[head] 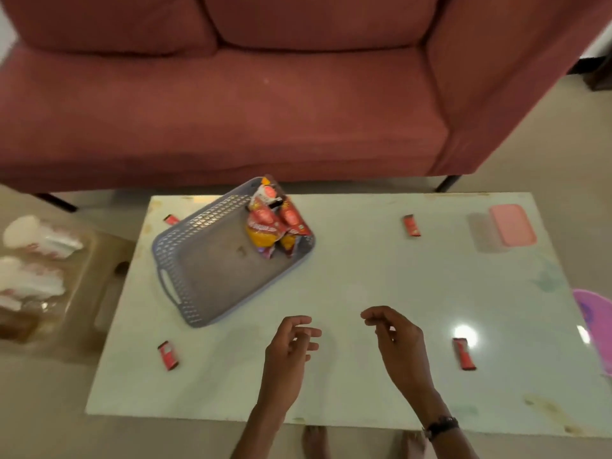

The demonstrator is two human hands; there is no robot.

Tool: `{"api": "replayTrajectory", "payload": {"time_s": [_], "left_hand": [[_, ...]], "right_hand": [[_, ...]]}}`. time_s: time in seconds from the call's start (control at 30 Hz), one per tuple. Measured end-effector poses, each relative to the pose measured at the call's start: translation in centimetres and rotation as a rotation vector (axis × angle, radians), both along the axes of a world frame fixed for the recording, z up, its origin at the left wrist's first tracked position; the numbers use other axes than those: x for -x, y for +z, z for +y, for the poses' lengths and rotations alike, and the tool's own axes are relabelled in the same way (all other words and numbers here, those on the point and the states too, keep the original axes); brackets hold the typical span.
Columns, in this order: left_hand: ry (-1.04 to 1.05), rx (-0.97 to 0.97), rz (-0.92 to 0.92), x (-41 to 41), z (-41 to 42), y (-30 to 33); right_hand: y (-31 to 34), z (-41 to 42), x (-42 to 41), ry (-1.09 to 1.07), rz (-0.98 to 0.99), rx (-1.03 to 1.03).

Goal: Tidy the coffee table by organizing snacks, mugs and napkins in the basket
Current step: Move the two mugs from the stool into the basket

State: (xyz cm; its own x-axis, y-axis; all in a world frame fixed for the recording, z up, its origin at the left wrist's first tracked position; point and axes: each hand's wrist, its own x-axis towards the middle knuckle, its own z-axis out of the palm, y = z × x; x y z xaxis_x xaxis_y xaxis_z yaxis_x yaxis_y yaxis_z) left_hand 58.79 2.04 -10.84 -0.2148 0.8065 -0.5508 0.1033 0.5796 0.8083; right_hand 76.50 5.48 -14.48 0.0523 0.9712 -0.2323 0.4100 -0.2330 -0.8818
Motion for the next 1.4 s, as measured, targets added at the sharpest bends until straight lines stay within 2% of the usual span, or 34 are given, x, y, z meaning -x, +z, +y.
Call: {"api": "replayTrajectory", "payload": {"time_s": [0.17,0.37,0.57,0.73,0.93,1.2,1.4], "left_hand": [[0.122,0.023,-0.009,4.6,-2.6,-1.2],[0.316,0.029,-0.042,7.6,-4.4,-2.2],[0.439,0.010,-0.088,11.3,-4.6,-2.6],[0.555,-0.004,-0.135,16.5,-4.0,-2.4],[0.712,-0.004,-0.122,26.3,-3.4,-4.9],[0.816,-0.065,0.058,40.9,-1.1,-6.8],[0.841,-0.114,0.119,46.1,2.0,-7.9]], "right_hand": [[-0.3,-0.4,6.9,0.144,0.042,0.014],[-0.8,0.4,10.7,0.294,0.010,0.034],[-0.2,2.3,12.8,0.362,-0.018,0.011],[0.0,3.6,17.8,0.422,-0.038,-0.016],[-2.1,4.5,28.3,0.504,-0.061,-0.068],[-4.5,7.8,46.8,0.605,-0.028,-0.114],[-6.6,11.2,58.8,0.675,-0.134,-0.169]]}}
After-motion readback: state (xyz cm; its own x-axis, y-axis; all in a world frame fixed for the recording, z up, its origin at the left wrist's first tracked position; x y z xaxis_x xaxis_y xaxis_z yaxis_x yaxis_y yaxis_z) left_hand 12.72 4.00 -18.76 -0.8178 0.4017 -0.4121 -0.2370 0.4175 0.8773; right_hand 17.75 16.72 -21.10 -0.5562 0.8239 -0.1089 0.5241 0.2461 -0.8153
